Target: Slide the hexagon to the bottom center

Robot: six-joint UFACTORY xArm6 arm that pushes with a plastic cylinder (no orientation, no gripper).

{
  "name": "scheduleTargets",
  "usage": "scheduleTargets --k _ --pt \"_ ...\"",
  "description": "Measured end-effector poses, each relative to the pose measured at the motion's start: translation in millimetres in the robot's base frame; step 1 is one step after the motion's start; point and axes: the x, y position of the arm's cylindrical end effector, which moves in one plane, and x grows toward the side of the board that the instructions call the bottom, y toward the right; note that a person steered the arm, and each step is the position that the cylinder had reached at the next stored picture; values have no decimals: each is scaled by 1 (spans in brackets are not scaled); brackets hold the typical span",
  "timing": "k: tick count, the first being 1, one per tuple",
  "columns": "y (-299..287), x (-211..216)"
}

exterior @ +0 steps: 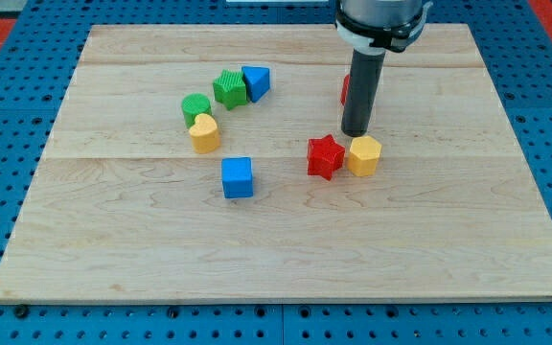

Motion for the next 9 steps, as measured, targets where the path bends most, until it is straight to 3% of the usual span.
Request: scheduleTargets --k 1,2,3,4,6,8,9 --pt "38 82" --pt "-1 128" --pt "40 93" --pt "58 147" --pt "-51 201" --pt "32 166" --pt "22 151"
